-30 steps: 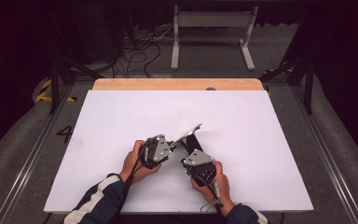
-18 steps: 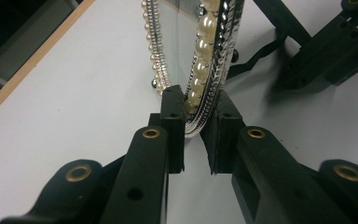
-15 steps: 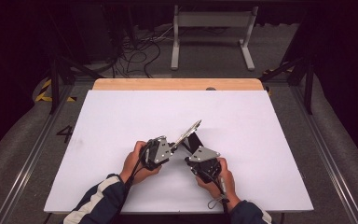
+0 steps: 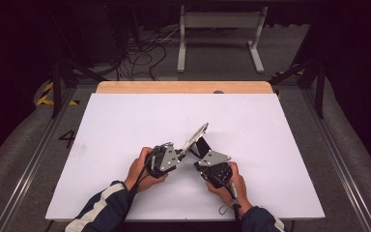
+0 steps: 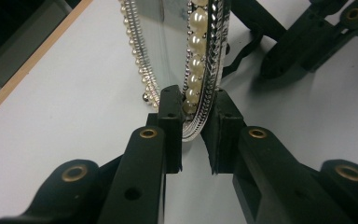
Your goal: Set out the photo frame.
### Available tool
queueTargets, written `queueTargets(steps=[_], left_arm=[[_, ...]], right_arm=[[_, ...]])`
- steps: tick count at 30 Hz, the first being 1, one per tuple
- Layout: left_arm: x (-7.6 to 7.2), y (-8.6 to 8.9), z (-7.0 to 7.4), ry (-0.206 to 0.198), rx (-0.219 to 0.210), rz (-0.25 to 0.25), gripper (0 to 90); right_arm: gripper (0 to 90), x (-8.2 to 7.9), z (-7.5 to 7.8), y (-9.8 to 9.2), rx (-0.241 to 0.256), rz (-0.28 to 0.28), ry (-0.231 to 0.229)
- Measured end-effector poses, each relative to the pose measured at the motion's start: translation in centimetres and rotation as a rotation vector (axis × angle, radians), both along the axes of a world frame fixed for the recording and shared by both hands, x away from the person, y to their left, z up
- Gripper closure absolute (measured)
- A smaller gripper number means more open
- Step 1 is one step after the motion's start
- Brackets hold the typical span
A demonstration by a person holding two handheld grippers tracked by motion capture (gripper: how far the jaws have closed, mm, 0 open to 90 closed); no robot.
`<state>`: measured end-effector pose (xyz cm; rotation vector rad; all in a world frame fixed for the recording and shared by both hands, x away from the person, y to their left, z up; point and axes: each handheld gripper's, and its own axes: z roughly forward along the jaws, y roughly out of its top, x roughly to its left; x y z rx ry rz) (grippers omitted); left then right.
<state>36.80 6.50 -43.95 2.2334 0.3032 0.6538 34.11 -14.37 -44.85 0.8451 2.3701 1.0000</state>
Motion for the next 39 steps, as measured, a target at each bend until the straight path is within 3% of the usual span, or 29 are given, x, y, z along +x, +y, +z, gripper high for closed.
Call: queueTargets(steps=[7, 12, 17, 18, 22, 26, 30, 39], left_arm=[[0.2, 0.1, -0.1, 0.02, -0.027, -0.01, 76.3], [0.5, 0.4, -0.2, 0.069, -0.094, -0.02, 74.6], [0.5, 0.6, -0.1, 0.069, -0.12, -0.028, 73.3], [0.5, 0.7, 0.0, 0.078, -0.14, -0.038, 73.5], [0.5, 0.7, 0.0, 0.076, -0.141, -0.042, 74.1], [0.5, 0.6, 0.0, 0.066, -0.129, -0.045, 74.9], [0.4, 0.7, 0.2, 0.058, -0.118, -0.047, 75.3], [0.0, 0.4, 0.2, 0.044, -0.1, -0.049, 75.5]], right_arm=[[90.0, 0.2, -0.1, -0.6, 0.022, 0.013, 0.002], [88.2, -0.1, -0.1, -1.0, 0.04, 0.014, 0.006], [88.6, -0.4, 0.2, -1.5, 0.05, 0.003, -0.002], [89.9, -0.5, 0.5, -2.0, 0.071, -0.003, -0.006], [89.9, -0.8, 0.4, -2.0, 0.1, 0.004, -0.024], [90.0, -0.9, 0.3, -1.2, 0.073, 0.009, -0.043], [90.0, -0.7, 0.1, -1.3, 0.047, -0.021, -0.041], [90.0, -0.5, 0.3, -1.6, 0.046, -0.028, -0.021]])
